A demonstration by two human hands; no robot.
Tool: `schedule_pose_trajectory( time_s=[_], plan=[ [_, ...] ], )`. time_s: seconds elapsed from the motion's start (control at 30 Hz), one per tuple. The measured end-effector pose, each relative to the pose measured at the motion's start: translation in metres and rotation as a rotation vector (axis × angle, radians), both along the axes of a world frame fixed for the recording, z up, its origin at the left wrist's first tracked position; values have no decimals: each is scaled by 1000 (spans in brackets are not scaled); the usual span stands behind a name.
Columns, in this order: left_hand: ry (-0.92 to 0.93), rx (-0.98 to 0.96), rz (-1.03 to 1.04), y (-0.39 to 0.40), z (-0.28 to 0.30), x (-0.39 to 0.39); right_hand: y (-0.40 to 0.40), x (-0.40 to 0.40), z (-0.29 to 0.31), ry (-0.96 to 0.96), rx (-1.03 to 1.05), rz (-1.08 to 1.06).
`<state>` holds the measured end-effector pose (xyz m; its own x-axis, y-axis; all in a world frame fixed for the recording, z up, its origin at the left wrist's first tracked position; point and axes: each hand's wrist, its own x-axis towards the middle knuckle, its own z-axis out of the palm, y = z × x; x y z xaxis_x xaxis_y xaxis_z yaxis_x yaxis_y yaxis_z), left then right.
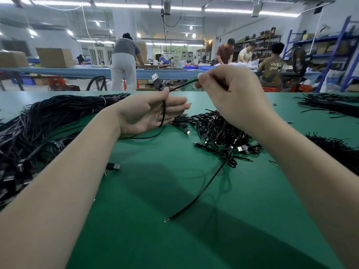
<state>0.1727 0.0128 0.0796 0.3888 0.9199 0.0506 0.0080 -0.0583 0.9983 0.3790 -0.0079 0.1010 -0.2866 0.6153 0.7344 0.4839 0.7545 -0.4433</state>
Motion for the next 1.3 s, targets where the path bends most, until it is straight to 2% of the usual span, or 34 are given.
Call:
schedule_pose_trajectory(
  time_s=[0.07, 0.13, 0.27, 0.33, 0.4, 0.47, 0.53, 0.57, 0.6, 0.63, 0.7, 0.8, 0.87, 0.93, 1.0, 1.03, 1.1, 1.23, 1.27, 1.3],
  plan=[
    [-80, 55, 125, 3, 4, 7, -6, -5, -1, -48, -90, 103],
    [-310, 77, 155, 2, 11, 10, -8, -8, -4, -89, -283, 273],
    [-790, 105, 12, -6, 29, -3, 3, -4, -22, -341, -712, 452],
    [-834, 108, -84, -13, 35, -11, 11, 0, -36, -441, -825, 407],
    [-585, 82, -192, -20, 38, -14, 19, 3, -43, -435, -776, 214],
    [-110, 34, -250, -22, 33, -9, 25, 8, -42, -354, -610, 10],
    [358, -49, -251, -19, 21, 8, 30, 11, -37, -239, -445, -77],
    [489, -97, -227, -17, 15, 18, 30, 12, -33, -210, -371, -91],
    [522, -121, -169, -13, 9, 27, 29, 10, -30, -200, -317, -98],
    [466, -121, -84, -9, 5, 34, 26, 7, -28, -196, -287, -92],
    [235, -88, 116, -3, 2, 39, 21, -2, -25, -155, -313, -27],
    [-122, 41, 309, -1, 7, 37, 14, -11, -26, -17, -567, 235],
    [-434, 74, 269, -2, 17, 32, 12, -12, -34, -50, -726, 415],
    [-700, 75, 108, -8, 27, 24, 15, -10, -44, -141, -850, 489],
    [-741, 81, -31, -16, 33, 16, 19, -7, -53, -181, -938, 444],
    [-680, 83, -71, -18, 35, 13, 22, -5, -54, -179, -951, 386],
    [-428, 74, -150, -21, 34, 6, 25, 1, -49, -175, -907, 242],
    [418, -27, -177, -14, 20, 9, 24, 9, -29, -216, -733, 46],
    [589, -60, -149, -11, 15, 14, 21, 9, -25, -233, -691, 29],
    [679, -77, -111, -8, 11, 19, 19, 7, -22, -246, -653, 23]
  ],
)
